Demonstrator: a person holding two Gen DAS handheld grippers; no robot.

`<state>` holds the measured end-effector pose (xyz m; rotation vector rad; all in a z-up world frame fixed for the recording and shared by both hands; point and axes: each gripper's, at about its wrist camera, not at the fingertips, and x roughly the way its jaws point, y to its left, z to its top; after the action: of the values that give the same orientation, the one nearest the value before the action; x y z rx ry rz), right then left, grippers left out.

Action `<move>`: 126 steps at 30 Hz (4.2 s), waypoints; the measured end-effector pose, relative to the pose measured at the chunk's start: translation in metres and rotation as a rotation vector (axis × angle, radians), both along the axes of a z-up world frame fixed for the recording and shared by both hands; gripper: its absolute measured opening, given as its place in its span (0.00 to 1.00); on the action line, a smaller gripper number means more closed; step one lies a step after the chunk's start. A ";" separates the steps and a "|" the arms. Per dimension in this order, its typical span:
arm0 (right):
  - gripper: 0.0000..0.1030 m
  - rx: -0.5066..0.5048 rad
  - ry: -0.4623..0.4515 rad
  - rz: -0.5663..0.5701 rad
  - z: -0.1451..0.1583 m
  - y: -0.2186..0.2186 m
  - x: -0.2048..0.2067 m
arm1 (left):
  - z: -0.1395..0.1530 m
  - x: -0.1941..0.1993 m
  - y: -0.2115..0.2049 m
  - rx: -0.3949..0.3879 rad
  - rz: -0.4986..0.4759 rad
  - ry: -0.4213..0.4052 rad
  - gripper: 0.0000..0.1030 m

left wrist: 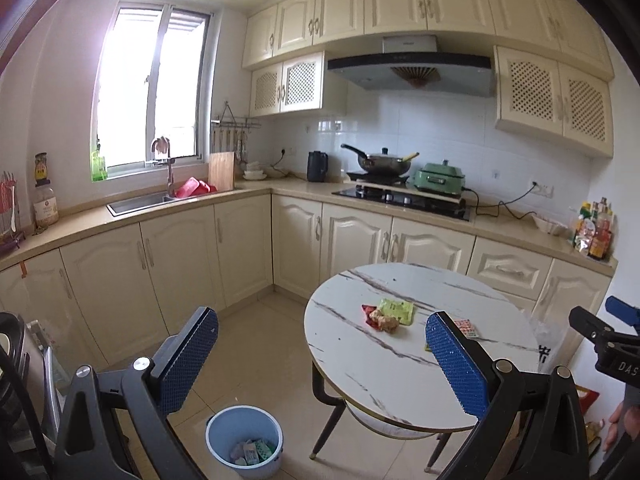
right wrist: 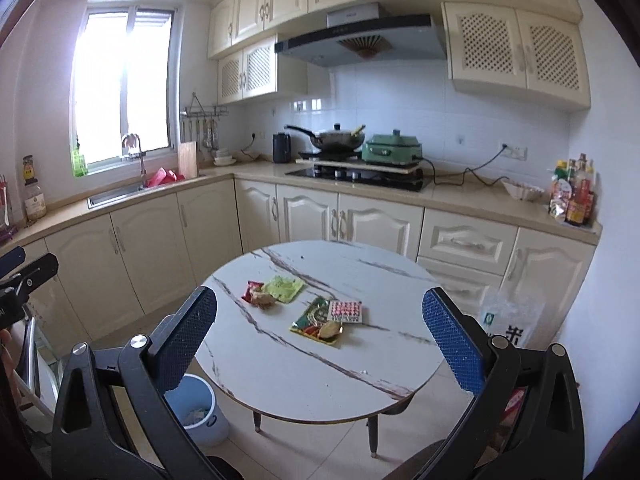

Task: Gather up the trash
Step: 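Move both tools back toward the round table, then grasp the ginger root with the left tool while the right tool grasps the small bun, then carry the ginger and bun to the blue bin and open both tools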

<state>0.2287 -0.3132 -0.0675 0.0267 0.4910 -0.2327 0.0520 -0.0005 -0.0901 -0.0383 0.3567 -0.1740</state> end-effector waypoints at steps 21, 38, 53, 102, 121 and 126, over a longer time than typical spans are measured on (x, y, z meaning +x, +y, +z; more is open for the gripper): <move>0.96 0.142 0.416 -0.005 -0.186 -0.081 0.190 | -0.006 0.293 -0.063 0.094 -0.037 0.303 0.99; 0.18 0.228 0.386 0.090 -0.202 -0.124 0.196 | -0.065 0.438 -0.136 0.144 -0.206 0.331 0.99; 0.47 0.245 0.388 0.100 -0.204 -0.140 0.210 | -0.125 0.531 -0.222 0.341 -0.278 0.410 0.64; 0.19 0.183 0.296 0.639 -0.146 0.174 0.249 | -0.093 0.339 0.131 -0.009 -0.094 0.331 0.57; 0.19 0.228 0.599 0.736 -0.313 0.303 0.368 | -0.218 0.377 0.239 -0.078 0.030 0.623 0.57; 0.21 0.256 0.622 0.736 -0.337 0.306 0.379 | -0.232 0.389 0.253 -0.037 0.053 0.642 0.58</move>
<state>0.6080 -0.0068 -0.4049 0.0217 1.1084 0.5653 0.4413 0.2521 -0.3217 -0.1413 0.9923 -0.1116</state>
